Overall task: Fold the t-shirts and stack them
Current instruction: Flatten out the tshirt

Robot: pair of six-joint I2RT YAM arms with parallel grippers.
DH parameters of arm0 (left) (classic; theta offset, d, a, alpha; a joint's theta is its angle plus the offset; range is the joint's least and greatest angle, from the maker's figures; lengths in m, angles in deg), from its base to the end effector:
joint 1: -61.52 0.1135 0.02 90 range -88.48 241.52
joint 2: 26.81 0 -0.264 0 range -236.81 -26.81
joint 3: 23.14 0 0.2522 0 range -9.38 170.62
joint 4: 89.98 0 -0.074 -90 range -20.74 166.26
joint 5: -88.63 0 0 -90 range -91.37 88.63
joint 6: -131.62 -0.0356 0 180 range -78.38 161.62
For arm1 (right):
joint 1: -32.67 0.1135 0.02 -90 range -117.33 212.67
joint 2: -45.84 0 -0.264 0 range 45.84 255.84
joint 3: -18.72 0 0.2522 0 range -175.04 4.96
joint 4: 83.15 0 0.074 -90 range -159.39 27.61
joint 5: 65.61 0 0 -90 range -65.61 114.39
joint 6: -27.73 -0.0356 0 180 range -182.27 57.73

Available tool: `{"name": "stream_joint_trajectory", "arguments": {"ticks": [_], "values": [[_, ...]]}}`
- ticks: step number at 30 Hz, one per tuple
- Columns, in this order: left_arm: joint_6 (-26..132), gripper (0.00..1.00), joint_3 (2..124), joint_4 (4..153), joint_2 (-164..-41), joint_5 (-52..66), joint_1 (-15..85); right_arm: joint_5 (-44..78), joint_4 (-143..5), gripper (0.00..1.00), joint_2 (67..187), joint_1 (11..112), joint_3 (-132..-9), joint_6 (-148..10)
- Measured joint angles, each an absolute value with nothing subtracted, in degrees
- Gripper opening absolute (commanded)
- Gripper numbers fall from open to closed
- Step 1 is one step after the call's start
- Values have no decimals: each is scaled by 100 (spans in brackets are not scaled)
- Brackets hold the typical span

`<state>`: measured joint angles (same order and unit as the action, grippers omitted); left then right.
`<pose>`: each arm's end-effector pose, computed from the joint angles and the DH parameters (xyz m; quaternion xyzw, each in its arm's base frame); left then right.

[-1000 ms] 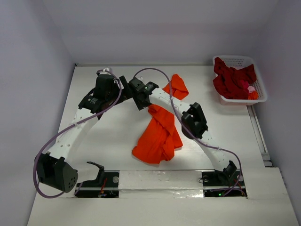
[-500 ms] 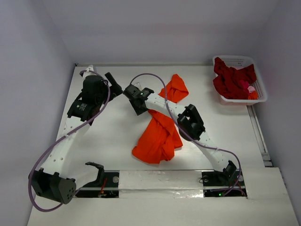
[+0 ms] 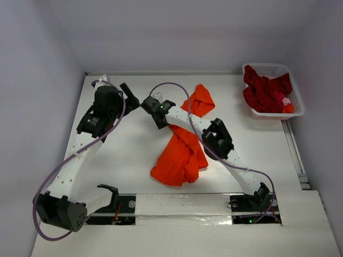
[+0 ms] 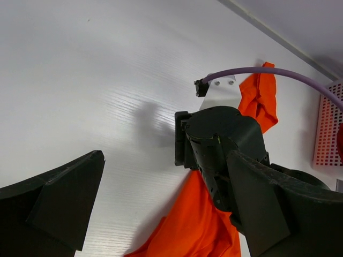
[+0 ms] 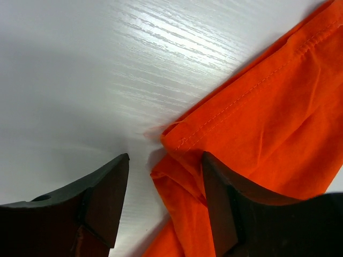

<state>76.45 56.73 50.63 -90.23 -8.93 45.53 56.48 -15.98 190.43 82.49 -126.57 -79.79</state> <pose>0.2362 -0.0628 0.3784 -0.1721 0.8146 -0.1869 0.5214 0.3557 0.3919 0.1740 -0.2076 0.9194 -0.1166 0.3131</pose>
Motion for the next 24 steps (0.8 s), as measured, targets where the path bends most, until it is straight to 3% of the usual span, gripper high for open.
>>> {"name": "stream_joint_trajectory", "arguments": {"ticks": [16,24], "values": [[7649,99,5579,5024,-8958,-713,4553,5677,-1570,47,19058,8186,-12641,-8167],[7651,99,5579,5024,-8958,-591,4553,5675,-1539,38,19065,8138,-12628,-8265]]}}
